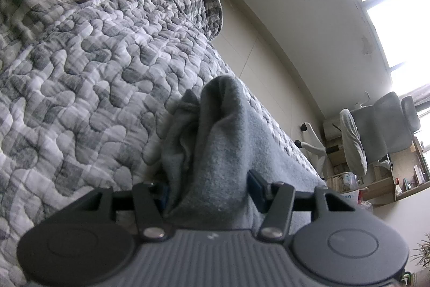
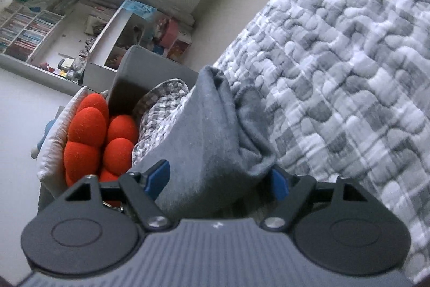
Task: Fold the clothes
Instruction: 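Lift the folded grey shirt off the bed with both grippers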
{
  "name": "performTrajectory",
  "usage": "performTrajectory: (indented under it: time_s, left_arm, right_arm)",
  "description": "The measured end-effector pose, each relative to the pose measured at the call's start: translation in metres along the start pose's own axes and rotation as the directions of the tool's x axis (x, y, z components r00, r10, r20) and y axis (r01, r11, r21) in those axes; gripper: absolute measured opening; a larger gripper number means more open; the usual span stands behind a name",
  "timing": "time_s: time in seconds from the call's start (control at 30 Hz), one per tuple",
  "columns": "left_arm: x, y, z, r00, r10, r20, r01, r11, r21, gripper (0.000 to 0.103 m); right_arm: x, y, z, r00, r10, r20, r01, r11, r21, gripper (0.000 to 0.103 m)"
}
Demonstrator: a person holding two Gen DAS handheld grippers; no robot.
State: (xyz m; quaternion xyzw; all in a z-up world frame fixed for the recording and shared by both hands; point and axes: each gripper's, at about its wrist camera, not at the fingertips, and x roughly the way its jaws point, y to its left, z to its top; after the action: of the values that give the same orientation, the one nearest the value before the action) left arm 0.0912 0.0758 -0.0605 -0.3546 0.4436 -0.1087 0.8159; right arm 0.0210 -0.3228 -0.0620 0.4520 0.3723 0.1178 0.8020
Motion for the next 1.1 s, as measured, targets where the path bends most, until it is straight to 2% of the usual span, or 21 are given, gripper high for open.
performTrajectory:
  time_s: [0.2,0.47,0.53,0.57,0.6,0.63,0.7,1.1]
  left_arm:
    - [0.002,-0.001,0.001,1.0,0.003,0.003,-0.003,1.0,0.009,0.058]
    - [0.003,-0.004,0.001,1.0,0.012,0.007,-0.012,1.0,0.022,0.059]
    - [0.003,-0.004,0.001,1.0,0.012,0.007,-0.012,1.0,0.023,0.06]
    - [0.004,-0.004,0.001,1.0,0.012,0.007,-0.012,1.0,0.024,0.06]
    - [0.004,-0.004,0.001,1.0,0.012,0.006,-0.012,1.0,0.025,0.06]
    - [0.004,-0.004,0.001,1.0,0.011,0.006,-0.011,1.0,0.026,0.06]
    - [0.004,-0.004,0.001,1.0,0.012,0.007,-0.012,1.0,0.028,0.06]
    - [0.008,-0.017,-0.004,0.999,0.041,0.026,-0.043,0.994,0.097,0.068]
  right_arm:
    - [0.012,0.002,0.006,1.0,0.009,0.011,-0.009,1.0,-0.024,0.081]
    - [0.026,0.013,0.004,0.998,-0.028,0.06,0.034,0.994,-0.1,0.081]
    - [0.029,0.018,0.002,0.996,-0.056,0.076,0.065,0.99,-0.126,0.076]
    - [0.03,0.021,0.0,0.993,-0.079,0.086,0.09,0.986,-0.143,0.066]
    - [0.03,0.021,-0.001,0.989,-0.111,0.099,0.125,0.98,-0.157,0.051]
    - [0.03,0.021,-0.002,0.986,-0.128,0.107,0.145,0.976,-0.165,0.047]
    - [0.03,0.02,-0.004,0.983,-0.139,0.116,0.158,0.972,-0.175,0.045]
    - [0.035,0.022,-0.006,0.98,-0.151,0.131,0.173,0.969,-0.175,0.047]
